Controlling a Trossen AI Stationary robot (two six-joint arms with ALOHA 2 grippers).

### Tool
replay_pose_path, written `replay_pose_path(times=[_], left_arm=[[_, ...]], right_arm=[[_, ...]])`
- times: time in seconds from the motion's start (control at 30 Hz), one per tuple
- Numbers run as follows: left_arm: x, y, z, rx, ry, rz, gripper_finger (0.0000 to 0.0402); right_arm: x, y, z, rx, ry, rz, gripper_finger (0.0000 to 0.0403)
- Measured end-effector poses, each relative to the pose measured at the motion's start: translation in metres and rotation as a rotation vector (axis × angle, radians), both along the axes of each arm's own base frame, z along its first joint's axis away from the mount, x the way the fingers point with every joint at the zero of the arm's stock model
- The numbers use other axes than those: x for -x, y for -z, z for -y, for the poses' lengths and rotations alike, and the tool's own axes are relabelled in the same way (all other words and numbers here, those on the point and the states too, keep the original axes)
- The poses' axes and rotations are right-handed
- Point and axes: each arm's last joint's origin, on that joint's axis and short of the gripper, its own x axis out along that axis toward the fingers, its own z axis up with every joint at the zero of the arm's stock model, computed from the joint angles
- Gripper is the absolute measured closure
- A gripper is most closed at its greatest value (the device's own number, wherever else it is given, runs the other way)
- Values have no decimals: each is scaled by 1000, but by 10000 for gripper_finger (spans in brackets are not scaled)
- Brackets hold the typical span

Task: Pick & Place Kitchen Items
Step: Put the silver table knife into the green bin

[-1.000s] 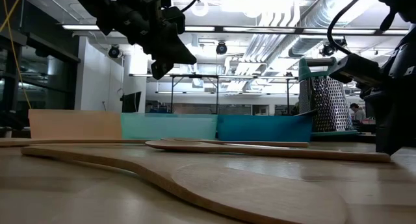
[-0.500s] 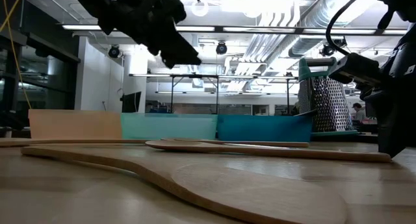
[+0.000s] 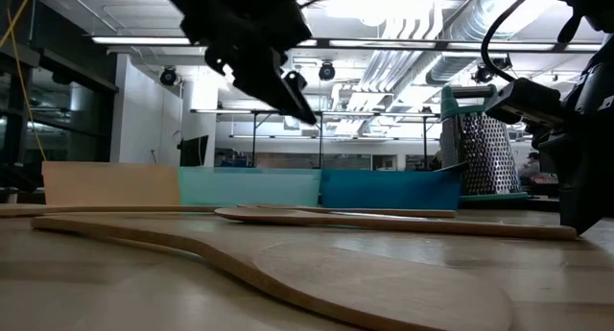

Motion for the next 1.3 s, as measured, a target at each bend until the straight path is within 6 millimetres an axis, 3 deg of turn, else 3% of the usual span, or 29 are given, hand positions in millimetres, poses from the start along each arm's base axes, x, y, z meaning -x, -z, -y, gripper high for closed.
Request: replay_pose_path(times=[0.33, 0.7, 0.93, 1.3], left_arm=[[-34, 14, 11, -132, 91, -142, 178], [-41, 36, 35, -279, 163, -214, 178], [-41, 48, 36, -293, 176, -271, 178], [-42, 46, 36, -299, 175, -255, 178]], right_arm=[[0, 0, 0, 1, 0, 2, 400], [0, 0, 0, 4, 1, 7, 400], [-1, 0, 0, 4, -1, 12, 400], [-1, 0, 0, 1, -1, 15, 400]])
